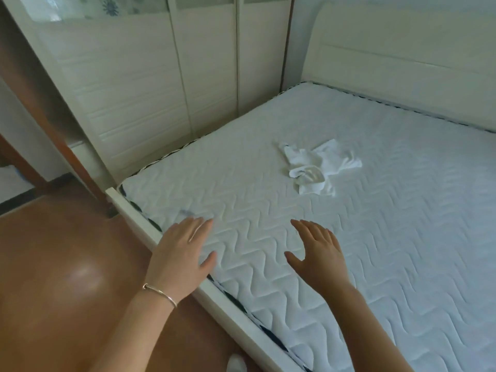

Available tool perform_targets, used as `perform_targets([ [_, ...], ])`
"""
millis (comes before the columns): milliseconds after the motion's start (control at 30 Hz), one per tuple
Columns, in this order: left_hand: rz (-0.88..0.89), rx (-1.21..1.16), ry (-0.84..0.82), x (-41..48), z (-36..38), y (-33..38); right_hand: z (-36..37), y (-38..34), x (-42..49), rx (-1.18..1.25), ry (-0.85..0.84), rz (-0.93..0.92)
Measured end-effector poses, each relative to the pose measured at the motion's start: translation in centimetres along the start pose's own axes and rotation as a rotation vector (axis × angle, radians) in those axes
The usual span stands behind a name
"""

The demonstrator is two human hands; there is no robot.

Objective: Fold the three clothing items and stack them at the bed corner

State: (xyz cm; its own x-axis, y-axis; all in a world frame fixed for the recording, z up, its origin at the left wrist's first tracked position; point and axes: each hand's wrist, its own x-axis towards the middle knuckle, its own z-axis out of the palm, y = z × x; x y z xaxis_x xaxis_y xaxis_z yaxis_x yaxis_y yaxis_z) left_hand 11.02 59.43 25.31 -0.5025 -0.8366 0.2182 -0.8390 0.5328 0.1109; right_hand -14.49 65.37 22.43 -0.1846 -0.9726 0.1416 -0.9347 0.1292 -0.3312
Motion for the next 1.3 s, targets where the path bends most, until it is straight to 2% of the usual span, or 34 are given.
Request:
perform_targets([
  [233,0.109,-0.035,-0.044,11.8,3.1,-3.3,0.4,1.5,9.2,-0.03,0.012,0.151],
  [400,0.25,-0.094,-0.066,20.5,7.3,-3.4,1.6,4.3,14.7,-0.057,-0.041,0.28],
  [667,0.412,-0.126,-0.178,34.4,21.9,-3.7,10.2,11.0,23.8,-0.03,-0.135,0.516],
  [867,0.436,-0.05,-0.421,41.4,37.6,-3.5,20.2,18.8,30.2,-0.029,-0.209,0.632],
  [967,0.438,-0.1,-0.369,44.0,44.5,-2.8,24.2,22.6,33.3,-0.043,-0.195,0.663],
  [1067,0.358,-0.104,-0.359,46.1,49.0,-1.8,27.0,25.8,36.3,-0.059,-0.17,0.684],
  [1200,0.288,-0.077,-0.359,47.6,53.7,-1.7,29.1,29.0,40.4,-0.024,-0.044,0.725],
  [1300,0.314,-0.064,-0.337,47.4,55.3,-2.1,30.2,31.0,43.3,0.06,0.032,0.774],
])
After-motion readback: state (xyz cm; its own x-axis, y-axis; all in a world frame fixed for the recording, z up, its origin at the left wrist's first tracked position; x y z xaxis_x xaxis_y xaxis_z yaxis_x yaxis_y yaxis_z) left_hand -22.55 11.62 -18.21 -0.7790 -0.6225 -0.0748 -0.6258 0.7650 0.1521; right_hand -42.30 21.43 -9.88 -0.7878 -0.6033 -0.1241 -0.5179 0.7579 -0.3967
